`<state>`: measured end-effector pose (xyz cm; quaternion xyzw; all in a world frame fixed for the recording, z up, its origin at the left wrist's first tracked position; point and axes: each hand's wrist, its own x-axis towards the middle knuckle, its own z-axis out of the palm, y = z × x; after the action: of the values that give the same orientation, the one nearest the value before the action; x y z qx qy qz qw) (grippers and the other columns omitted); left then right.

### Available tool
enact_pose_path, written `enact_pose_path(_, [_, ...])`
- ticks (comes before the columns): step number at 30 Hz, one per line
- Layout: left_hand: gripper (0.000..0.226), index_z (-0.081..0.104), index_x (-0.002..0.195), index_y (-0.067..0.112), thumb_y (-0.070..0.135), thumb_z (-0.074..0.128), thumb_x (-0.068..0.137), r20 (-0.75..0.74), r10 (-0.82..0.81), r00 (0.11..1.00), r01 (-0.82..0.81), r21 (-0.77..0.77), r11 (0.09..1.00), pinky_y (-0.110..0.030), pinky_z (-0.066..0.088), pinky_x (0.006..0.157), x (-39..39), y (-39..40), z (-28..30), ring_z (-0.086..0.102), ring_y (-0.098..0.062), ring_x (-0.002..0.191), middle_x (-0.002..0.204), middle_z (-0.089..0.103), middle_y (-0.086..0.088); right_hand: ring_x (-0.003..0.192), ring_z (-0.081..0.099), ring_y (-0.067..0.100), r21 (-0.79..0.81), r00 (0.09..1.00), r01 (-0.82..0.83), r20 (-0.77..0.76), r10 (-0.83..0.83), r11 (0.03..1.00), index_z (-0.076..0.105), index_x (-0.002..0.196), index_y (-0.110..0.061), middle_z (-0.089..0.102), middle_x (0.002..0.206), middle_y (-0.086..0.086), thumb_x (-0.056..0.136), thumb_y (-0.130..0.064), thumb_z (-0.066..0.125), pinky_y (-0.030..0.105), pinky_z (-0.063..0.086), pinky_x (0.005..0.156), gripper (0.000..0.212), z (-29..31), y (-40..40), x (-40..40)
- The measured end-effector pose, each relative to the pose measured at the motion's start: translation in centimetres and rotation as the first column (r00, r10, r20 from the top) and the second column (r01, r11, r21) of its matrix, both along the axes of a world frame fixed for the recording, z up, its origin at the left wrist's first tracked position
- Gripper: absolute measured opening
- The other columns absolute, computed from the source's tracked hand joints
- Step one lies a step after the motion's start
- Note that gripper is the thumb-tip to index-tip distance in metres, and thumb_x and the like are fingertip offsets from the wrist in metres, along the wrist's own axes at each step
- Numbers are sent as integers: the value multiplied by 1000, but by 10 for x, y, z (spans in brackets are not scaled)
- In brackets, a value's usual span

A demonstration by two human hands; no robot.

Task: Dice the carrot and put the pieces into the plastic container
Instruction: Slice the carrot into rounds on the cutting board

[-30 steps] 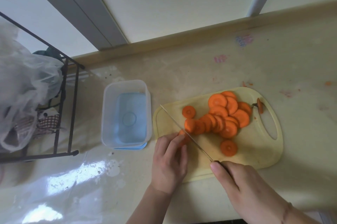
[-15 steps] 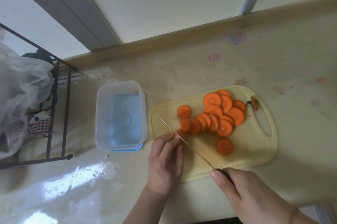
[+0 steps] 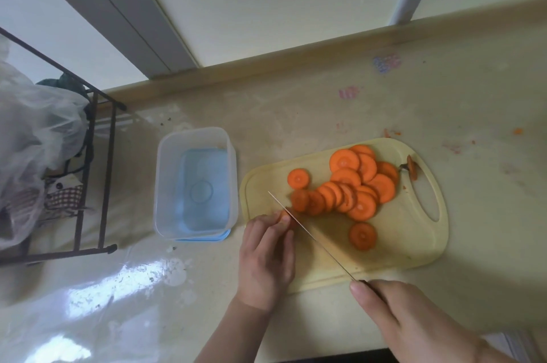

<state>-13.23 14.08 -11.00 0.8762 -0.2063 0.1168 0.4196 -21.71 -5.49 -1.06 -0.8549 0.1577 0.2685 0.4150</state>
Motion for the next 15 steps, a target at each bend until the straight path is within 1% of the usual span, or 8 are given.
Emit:
enact_pose_path(1, [18, 74, 105, 1, 7, 66, 90, -7, 6, 1000, -6, 1, 1000, -28, 51, 90, 0, 0, 0, 65, -24, 98, 106, 67, -6, 78, 61, 8, 18, 999, -30, 23, 29, 999, 60, 82, -19, 66, 77, 1, 68, -90, 6, 30, 47, 80, 90, -5, 4, 7])
enact_pose_path(3, [18, 74, 106, 0, 6, 66, 90, -7, 1, 1000, -1, 4, 1000, -30, 52, 89, -1, 0, 1, 65, -25, 99, 105, 67, -8, 65, 54, 15, 15, 995, -61, 83, 60, 998, 53, 72, -14, 56, 63, 4, 76, -74, 13, 32, 41, 67, 72, -10, 14, 27])
enact_pose_path(5, [19, 72, 108, 3, 6, 67, 91, 3, -23, 1000, 23, -8, 1000, -30, 52, 90, -2, 0, 1, 65, -26, 99, 107, 67, -8, 58, 50, 20, 20, 990, -58, 129, 55, 998, 47, 68, -11, 48, 56, 5, 80, -67, 16, 33, 36, 58, 66, -14, 22, 44])
enact_pose_path(6, [20, 71, 110, 4, 7, 67, 91, 2, -32, 999, 32, -16, 999, -30, 52, 90, -2, 0, 1, 65, -26, 99, 108, 67, -8, 55, 49, 19, 17, 988, -58, 144, 55, 998, 45, 65, -11, 46, 54, 4, 82, -65, 17, 33, 35, 56, 63, -15, 24, 49])
enact_pose_path(9, [23, 66, 116, 9, 9, 65, 93, -14, -26, 1000, 26, -27, 999, -30, 52, 93, -3, 0, 2, 65, -24, 104, 116, 61, -3, 48, 43, 12, 33, 985, -28, 171, 22, 999, 40, 57, -16, 46, 47, -1, 82, -64, 20, 29, 31, 51, 58, -17, 25, 53])
enact_pose_path(11, [22, 68, 115, 5, 9, 64, 93, -28, -24, 999, 23, -36, 999, -30, 52, 94, -4, 0, 2, 65, -24, 105, 120, 57, -4, 47, 42, 12, 78, 983, 23, 178, -37, 997, 41, 58, -14, 49, 48, -5, 81, -64, 22, 29, 31, 51, 58, -14, 23, 51])
enact_pose_path(13, [21, 69, 113, 2, 8, 63, 93, -25, -17, 1000, 16, -20, 1000, -32, 53, 93, -4, -1, 2, 65, -25, 104, 119, 57, -5, 49, 44, 15, 99, 983, 53, 167, -69, 994, 46, 63, -11, 48, 49, 0, 80, -65, 25, 31, 34, 54, 61, -7, 21, 46])
enact_pose_path(15, [22, 66, 115, 7, 10, 63, 94, -19, -13, 1000, 13, -7, 1000, -31, 53, 93, -4, -2, 2, 65, -25, 103, 119, 58, -2, 51, 46, 17, 84, 986, 48, 154, -61, 995, 47, 64, -11, 49, 50, 3, 79, -67, 25, 33, 36, 56, 62, 0, 20, 37])
